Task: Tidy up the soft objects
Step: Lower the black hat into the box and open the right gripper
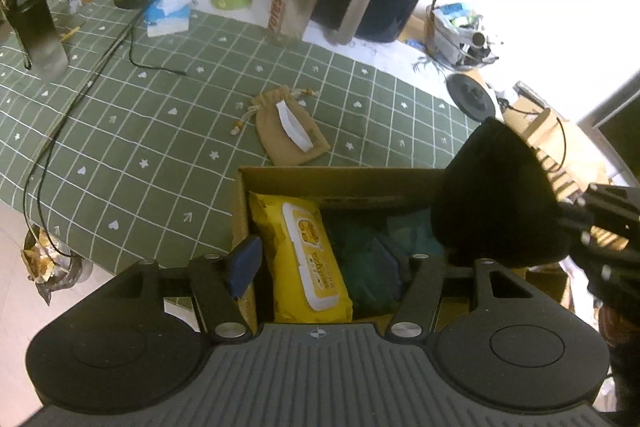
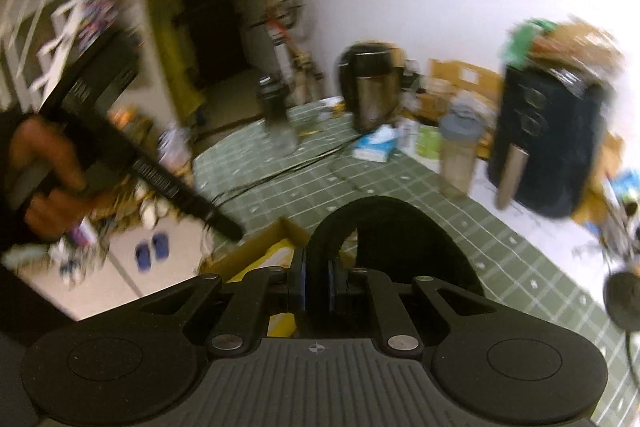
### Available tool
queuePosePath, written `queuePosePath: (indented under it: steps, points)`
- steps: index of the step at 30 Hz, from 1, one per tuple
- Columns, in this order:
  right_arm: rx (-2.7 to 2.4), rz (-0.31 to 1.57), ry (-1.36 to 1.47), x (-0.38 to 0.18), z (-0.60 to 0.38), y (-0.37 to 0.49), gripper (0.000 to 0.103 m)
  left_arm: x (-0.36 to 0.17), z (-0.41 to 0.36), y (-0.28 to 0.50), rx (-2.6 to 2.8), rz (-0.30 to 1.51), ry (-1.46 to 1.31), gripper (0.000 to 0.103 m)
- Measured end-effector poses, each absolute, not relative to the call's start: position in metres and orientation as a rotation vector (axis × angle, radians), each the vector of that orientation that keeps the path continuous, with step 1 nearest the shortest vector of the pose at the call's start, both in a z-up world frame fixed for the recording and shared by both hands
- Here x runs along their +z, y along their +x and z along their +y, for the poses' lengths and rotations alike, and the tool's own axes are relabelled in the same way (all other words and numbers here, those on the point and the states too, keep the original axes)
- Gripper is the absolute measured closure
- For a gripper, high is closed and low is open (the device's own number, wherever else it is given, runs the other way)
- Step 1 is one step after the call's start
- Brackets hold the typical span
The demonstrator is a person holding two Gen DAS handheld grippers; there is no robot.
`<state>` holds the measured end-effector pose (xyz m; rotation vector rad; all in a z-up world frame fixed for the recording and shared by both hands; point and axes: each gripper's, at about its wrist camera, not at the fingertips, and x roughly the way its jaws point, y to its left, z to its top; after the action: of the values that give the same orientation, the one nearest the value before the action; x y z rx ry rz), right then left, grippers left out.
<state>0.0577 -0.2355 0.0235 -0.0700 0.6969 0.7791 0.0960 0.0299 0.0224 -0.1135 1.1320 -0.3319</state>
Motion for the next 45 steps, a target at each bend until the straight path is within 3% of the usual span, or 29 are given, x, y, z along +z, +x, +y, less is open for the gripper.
queuePosePath:
  steps: [1,3,4,6,9,18,40,45]
  points:
    - [0.796,0.711,-0.128,0.020,-0.229,0.055,0.087,0.022,0.030,0.095,-0.326,1.127,-0.116,0.043]
    - [0.806,0.757,-0.246,0.009,-0.215,0.051,0.065,0.021,0.032,0.092,-0.312,1.123,-0.121,0.043]
    - [0.813,0.774,-0.275,0.005,-0.211,0.049,0.059,0.019,0.033,0.090,-0.304,1.124,-0.123,0.043]
    - [0.831,0.805,-0.267,-0.002,-0.208,0.046,0.034,0.017,0.034,0.087,-0.292,1.127,-0.129,0.043]
    - [0.824,0.820,-0.235,-0.005,-0.211,0.043,0.014,0.014,0.035,0.082,-0.284,1.119,-0.130,0.043]
    - [0.715,0.890,-0.163,-0.016,-0.223,0.048,0.000,0.007,0.032,0.070,-0.228,1.113,-0.105,0.043]
    - [0.447,1.037,-0.043,-0.025,-0.244,0.079,0.000,0.011,0.021,0.084,-0.224,1.051,-0.049,0.043]
    - [0.396,1.051,0.016,-0.021,-0.248,0.095,0.000,0.009,0.022,0.098,-0.226,1.041,-0.032,0.032]
